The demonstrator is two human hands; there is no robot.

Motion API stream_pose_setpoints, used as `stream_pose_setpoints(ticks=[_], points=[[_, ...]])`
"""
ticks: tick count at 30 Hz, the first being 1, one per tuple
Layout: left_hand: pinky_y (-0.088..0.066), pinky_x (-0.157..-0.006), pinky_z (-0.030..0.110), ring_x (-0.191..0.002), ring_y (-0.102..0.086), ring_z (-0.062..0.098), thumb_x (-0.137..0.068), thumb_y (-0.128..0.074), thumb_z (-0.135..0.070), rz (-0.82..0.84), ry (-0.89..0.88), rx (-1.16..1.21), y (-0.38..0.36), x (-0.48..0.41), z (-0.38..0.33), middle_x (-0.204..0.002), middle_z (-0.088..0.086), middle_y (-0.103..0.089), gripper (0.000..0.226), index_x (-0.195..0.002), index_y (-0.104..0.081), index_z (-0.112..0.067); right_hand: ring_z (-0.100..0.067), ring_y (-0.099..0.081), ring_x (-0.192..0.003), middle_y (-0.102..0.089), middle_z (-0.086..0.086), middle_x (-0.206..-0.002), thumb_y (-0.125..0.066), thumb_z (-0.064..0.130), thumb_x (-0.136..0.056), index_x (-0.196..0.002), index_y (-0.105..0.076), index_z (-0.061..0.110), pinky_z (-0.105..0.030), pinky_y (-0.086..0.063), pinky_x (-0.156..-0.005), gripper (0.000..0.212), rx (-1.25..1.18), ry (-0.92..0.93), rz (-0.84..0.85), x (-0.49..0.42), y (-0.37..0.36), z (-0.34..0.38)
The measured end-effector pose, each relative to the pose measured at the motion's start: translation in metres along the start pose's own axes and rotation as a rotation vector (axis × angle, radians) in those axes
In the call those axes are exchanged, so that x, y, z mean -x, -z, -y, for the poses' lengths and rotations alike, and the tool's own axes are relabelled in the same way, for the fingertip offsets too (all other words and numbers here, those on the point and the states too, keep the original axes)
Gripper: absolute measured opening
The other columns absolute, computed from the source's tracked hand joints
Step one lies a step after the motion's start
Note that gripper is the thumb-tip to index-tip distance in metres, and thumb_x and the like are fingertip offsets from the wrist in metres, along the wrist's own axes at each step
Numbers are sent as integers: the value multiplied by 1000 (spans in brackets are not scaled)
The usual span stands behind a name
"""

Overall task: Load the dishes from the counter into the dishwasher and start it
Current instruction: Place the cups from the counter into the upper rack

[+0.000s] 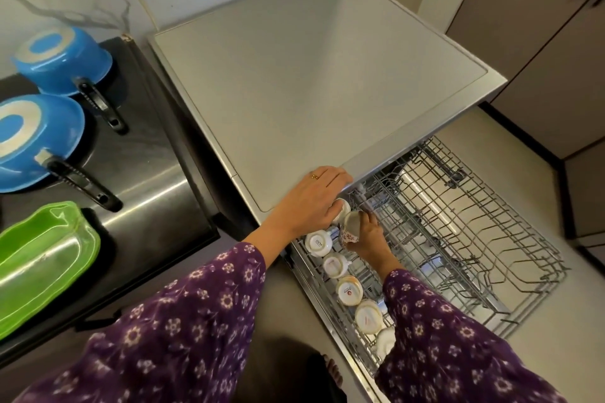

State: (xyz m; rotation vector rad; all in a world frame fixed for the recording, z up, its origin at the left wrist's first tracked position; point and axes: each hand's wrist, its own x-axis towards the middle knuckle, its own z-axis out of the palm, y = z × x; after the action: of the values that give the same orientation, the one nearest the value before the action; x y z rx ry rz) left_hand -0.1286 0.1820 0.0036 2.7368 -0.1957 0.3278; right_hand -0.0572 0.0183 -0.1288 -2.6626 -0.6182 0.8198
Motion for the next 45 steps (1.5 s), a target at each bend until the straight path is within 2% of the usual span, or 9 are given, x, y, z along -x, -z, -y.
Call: stream_pose_setpoints(ticks=[6,11,14,18,22,25,30,33,45], points=[[-43,-98,35,-112,-53,24,-87,-55,-17,13,10,20,13,3,-7,-121,8,-58,35,-121,-55,-7,-37,-39,-128,-22,-18,-147,-71,19,-79,-142,-30,3,-41,-36,-108,77,-51,-41,-45,32,13,15],[-38,-102,33,-117,-50,22,-90,-56,-23,-50,111,80,43,33,-11,-126,7,-56,37,-125,-53,-10,-33,-51,-111,-45,-16,-125,-66,18,-81,-123,-51,1,-39,-45,-95,47,-105,61,-112,77,35,58],[-35,-101,29,-116,-51,23,-88,-59,-20,-146,169,61,81,68,-5,-124,6,-57,38,-124,-55,-9,-33,-58,-98,-59,-16,-108,-50,37,-82,-106,-61,3,-40,-48,-85,43,-88,222,-134,109,44,113],[-38,-97,28,-114,-52,23,-88,-60,-19,-250,259,-8,154,128,17,-120,4,-60,37,-123,-57,-10,-31,-61,-98,-65,-16,-104,-54,31,-88,-102,-64,5,-36,-47,-83,31,172,422,69,155,29,210],[-43,-92,33,-109,-55,22,-87,-59,-21,-332,377,-88,228,200,47,-116,4,-61,33,-119,-58,-12,-25,-59,-94,-60,-9,-100,-56,35,-86,-87,-60,23,-28,-45,-71,12,302,556,245,202,-3,301],[-44,-85,33,-98,-59,26,-82,-61,-20,-405,504,-129,282,269,70,-106,6,-63,31,-112,-59,-11,-25,-61,-100,-66,-4,-106,-59,37,-81,-99,-63,22,-32,-48,-81,24,296,703,220,236,-18,382],[-45,-89,35,-106,-57,25,-83,-62,-17,-536,730,-196,349,390,99,-113,7,-62,33,-115,-59,-10,-24,-63,-88,-67,-7,-94,-61,36,-80,-95,-63,16,-36,-51,-76,25,229,1001,210,280,-42,510],[-45,-90,33,-107,-57,23,-83,-65,-17,-576,852,-233,375,464,112,-114,7,-61,35,-117,-57,-10,-23,-62,-83,-68,-8,-89,-62,29,-80,-94,-65,11,-30,-45,-69,22,180,1128,210,303,-62,574],[-43,-95,39,-107,-55,30,-81,-68,-20,-719,1338,-313,442,672,138,-114,12,-55,41,-117,-54,-8,-29,-61,-91,-65,-15,-96,-64,14,-77,-93,-63,1,-33,-47,-73,20,322,1295,325,323,-175,744]])
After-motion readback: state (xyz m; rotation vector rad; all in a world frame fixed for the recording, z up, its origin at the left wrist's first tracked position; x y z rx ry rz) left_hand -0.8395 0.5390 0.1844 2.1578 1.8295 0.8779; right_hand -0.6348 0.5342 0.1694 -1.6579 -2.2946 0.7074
